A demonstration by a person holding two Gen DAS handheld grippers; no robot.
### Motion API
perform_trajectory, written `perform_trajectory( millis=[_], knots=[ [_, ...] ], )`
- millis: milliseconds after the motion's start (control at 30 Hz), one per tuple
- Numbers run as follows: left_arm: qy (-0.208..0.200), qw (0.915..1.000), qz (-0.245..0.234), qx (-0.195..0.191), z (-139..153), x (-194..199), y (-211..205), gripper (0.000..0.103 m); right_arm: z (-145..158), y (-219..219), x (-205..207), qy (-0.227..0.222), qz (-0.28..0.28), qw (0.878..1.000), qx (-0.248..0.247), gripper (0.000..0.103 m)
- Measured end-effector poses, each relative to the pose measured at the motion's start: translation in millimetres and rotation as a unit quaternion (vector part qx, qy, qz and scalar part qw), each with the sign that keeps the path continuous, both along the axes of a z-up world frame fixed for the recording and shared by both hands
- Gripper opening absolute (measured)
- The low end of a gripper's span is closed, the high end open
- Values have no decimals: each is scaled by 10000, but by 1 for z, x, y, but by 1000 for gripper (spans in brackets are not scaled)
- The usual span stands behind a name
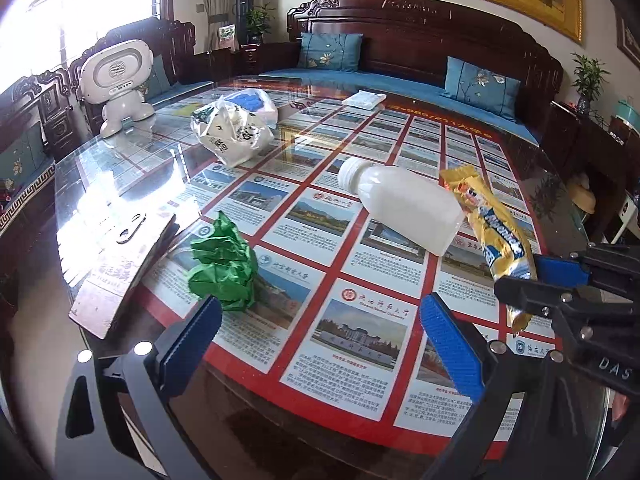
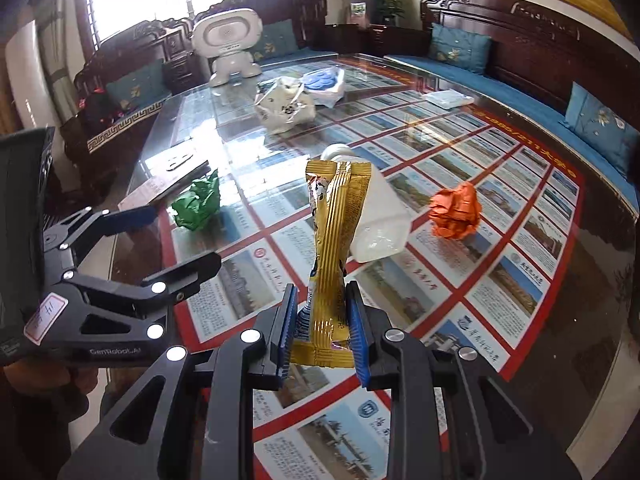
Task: Collect trash
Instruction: 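Grasp the green crumpled paper with the left gripper while the right gripper holds the wrapper, then carry the wrapper and green paper over the yellow bucket with both grippers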
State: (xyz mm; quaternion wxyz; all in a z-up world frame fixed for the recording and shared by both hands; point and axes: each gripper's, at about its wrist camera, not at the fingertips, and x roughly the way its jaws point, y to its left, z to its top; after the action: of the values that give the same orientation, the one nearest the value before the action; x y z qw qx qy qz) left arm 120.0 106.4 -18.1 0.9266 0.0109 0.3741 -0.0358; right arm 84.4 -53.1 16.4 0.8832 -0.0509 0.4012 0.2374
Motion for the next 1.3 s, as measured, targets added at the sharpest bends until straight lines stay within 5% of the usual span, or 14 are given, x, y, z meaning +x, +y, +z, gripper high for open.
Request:
perform_trajectory(
  millis=[300,633,733,767,800,1300],
  knots=[
    [169,9993,293,-154,-2,34,56,99,-10,40,-2,157,400,9991,26,25],
    [560,9976,290,-270,-32,83,53,99,-14,47,4,203,532,9984,-68,25],
    [675,9967,338,-310,-35,87,53,81,-18,45,4,229,536,9982,-165,25],
    [749,9959,304,-406,-37,89,53,59,-18,44,4,232,534,9982,-156,25],
    [842,9947,286,-523,-39,91,55,52,-19,43,4,242,546,9981,-136,25],
    [736,9969,-19,-287,-27,60,42,48,-18,38,3,310,569,9978,-111,25]
  ],
)
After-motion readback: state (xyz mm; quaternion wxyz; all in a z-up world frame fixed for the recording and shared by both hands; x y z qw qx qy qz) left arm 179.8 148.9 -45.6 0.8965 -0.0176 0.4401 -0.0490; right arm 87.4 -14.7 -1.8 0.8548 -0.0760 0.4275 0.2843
